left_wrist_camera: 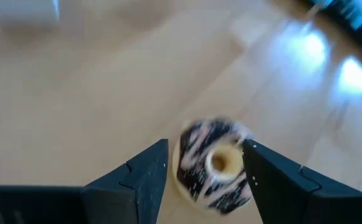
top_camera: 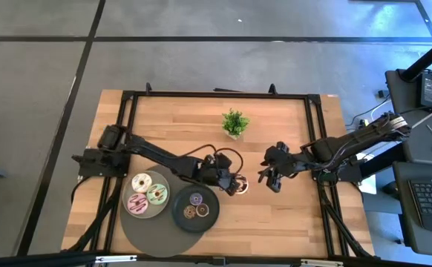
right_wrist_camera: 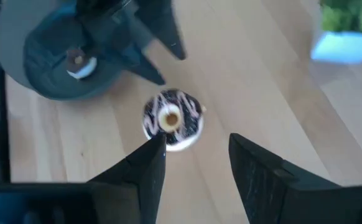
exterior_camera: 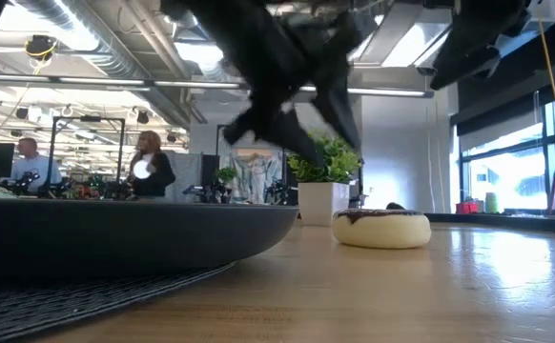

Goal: Pick & Place donuts
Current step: Put the big black donut on the gray plate

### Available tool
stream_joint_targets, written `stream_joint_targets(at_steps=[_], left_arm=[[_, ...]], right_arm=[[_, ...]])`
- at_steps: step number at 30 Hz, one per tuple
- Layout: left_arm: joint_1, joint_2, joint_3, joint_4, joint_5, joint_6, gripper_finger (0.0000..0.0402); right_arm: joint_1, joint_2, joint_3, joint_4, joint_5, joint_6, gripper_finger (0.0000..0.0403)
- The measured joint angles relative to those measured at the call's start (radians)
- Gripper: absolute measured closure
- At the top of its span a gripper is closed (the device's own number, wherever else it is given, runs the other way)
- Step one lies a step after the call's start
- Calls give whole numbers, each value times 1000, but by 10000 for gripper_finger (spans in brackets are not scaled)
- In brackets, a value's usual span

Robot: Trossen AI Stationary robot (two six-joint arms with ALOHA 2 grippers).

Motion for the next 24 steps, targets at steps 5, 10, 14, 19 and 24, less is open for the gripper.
stream_joint_targets(at_steps=[5, 10, 14, 19, 24], left_arm=[[7, 78, 0, 9, 64, -77, 201], [9, 107, 0, 29, 77, -89, 201], [13, 118, 2, 65, 110, -70, 204], [20, 139, 1, 78, 132, -52, 219], [27, 149, 0, 75, 154, -54, 246]], right_arm=[[0, -3, -1, -78, 1, 41, 226], [0, 0, -1, -84, 2, 41, 226], [0, 0, -1, -84, 2, 41, 226], [-1, 0, -1, -84, 2, 40, 226], [0, 0, -1, -84, 3, 40, 226]])
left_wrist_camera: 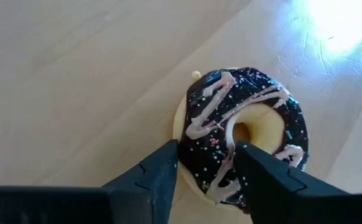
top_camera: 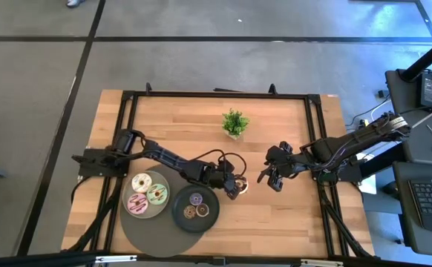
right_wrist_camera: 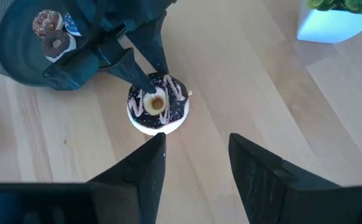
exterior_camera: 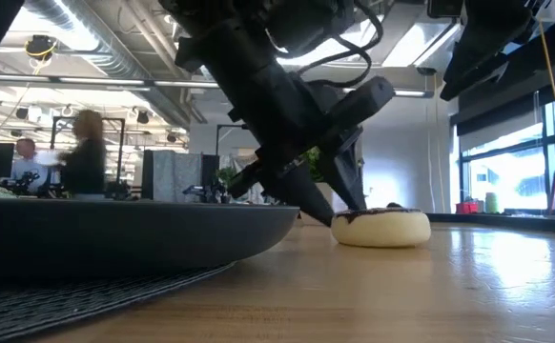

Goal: Pick & Place donuts
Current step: Put the big black donut on the gray plate

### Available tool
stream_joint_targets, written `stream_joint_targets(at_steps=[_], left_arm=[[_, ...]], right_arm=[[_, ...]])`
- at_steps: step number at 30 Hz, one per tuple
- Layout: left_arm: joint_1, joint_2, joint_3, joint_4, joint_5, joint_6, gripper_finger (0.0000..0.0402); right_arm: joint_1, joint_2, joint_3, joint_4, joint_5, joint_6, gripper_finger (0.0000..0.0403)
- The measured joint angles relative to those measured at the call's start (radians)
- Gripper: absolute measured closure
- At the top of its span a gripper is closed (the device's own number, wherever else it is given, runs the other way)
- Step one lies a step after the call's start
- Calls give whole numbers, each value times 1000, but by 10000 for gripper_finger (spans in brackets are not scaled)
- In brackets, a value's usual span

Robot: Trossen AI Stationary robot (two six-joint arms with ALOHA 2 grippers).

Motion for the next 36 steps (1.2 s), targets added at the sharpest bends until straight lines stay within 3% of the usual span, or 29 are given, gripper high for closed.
stream_joint_targets(at_steps=[9, 14, 19, 23, 29, 36], left_arm=[[5, -8, -1, 11, 31, -3, 326], [22, -98, -1, -60, 88, 14, 360], [18, -278, -1, -347, 35, 33, 369], [-13, -448, -1, -608, -86, -24, 365], [-136, -620, -1, -974, -205, -306, 372], [-353, -654, -9, -1210, -212, -726, 372]], right_arm=[[0, 0, 0, 0, 0, -1, 226], [0, 0, 0, -3, 4, -4, 226], [0, 0, 0, -10, 24, -6, 226], [-4, 0, 0, -5, 24, -25, 226], [-13, 0, 0, 6, 25, -31, 226], [-42, 0, 0, 45, 34, -75, 226]])
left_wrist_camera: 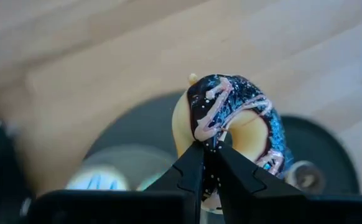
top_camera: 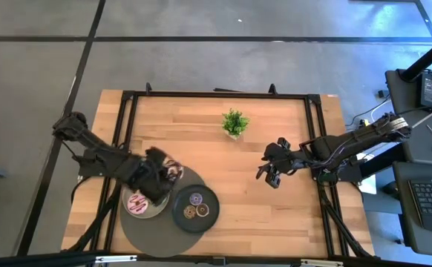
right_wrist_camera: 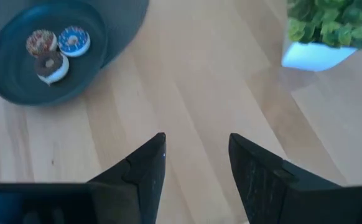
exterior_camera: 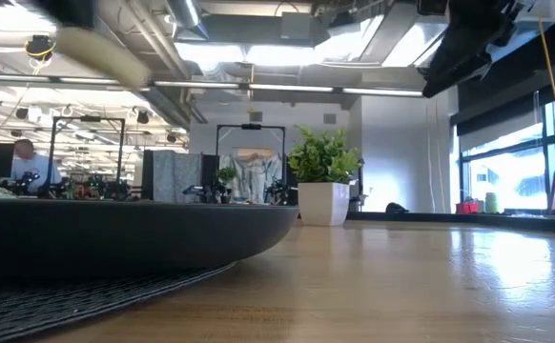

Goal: Pick & Place donuts
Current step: Put the big black donut on the gray plate

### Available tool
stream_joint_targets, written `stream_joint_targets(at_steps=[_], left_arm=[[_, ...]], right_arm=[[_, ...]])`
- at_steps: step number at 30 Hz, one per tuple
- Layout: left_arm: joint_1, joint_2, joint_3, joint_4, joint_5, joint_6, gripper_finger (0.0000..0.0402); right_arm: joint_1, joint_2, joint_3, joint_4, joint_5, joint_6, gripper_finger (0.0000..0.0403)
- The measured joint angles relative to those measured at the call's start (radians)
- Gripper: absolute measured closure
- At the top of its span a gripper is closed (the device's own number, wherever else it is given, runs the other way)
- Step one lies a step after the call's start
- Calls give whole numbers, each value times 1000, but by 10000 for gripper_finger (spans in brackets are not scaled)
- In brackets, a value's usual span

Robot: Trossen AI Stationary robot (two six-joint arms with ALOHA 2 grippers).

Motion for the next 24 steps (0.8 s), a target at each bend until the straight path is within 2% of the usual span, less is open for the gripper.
stream_joint_targets(at_steps=[4, 9, 12, 16, 24], left_arm=[[-113, 1, -80, -31, 61, -255, 371], [-258, 2, -199, -3, 89, -576, 371], [-313, 2, -242, 62, 166, -606, 371], [-357, 11, -288, 111, 179, -609, 371], [-426, 10, -312, 66, 194, -613, 371]], right_arm=[[-21, 0, 0, 47, 3, -45, 226], [-55, 0, 0, 82, 2, -90, 226], [-76, 0, 0, 96, 1, -109, 226], [-99, 0, 0, 93, 0, -110, 226], [-112, 0, 0, 92, -20, -110, 226]])
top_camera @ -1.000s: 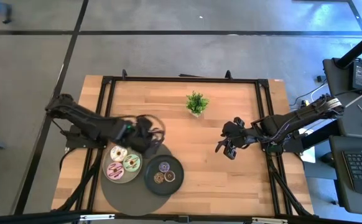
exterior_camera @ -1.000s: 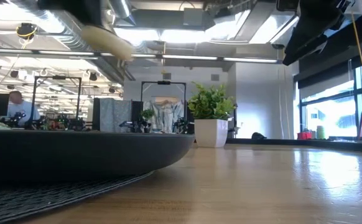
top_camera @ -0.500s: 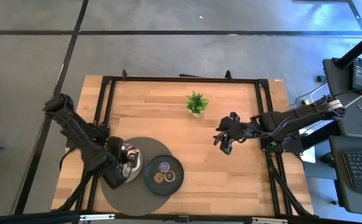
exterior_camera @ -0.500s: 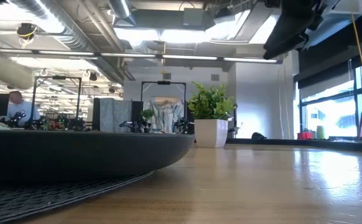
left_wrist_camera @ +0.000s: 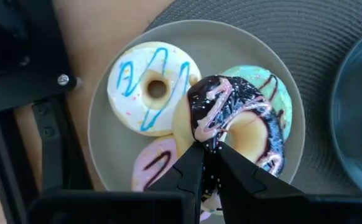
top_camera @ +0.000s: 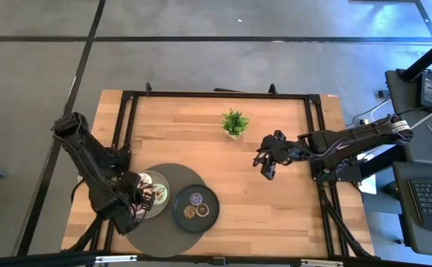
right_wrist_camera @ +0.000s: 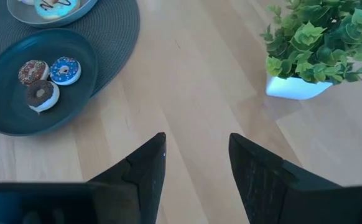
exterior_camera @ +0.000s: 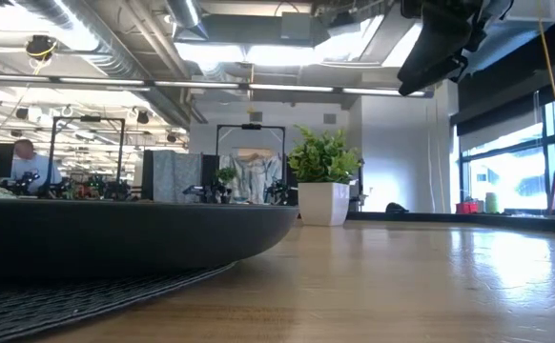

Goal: Pick & Place donuts
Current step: Put the big black donut on the gray plate

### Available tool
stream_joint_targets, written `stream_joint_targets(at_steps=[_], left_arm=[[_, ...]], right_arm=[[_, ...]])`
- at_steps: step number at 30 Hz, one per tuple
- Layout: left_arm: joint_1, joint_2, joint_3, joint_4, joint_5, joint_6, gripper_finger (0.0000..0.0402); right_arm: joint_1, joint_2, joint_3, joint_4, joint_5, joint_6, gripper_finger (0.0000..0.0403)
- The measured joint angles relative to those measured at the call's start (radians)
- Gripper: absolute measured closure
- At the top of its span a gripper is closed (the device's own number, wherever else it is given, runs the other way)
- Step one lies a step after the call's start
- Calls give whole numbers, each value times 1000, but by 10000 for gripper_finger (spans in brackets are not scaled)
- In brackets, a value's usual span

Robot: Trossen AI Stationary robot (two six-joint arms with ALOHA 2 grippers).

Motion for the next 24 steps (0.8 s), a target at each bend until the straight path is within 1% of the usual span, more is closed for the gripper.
stream_joint_targets(at_steps=[6, 14, 24], left_arm=[[-37, 0, -44, 12, 2, 1, 371], [-42, 0, -138, 69, 51, 12, 370], [-42, 0, -148, 80, 51, 27, 370]], right_arm=[[0, 0, 0, -1, 0, 3, 226], [0, 0, 0, -1, 1, 3, 226], [0, 0, 0, -1, 1, 5, 226]])
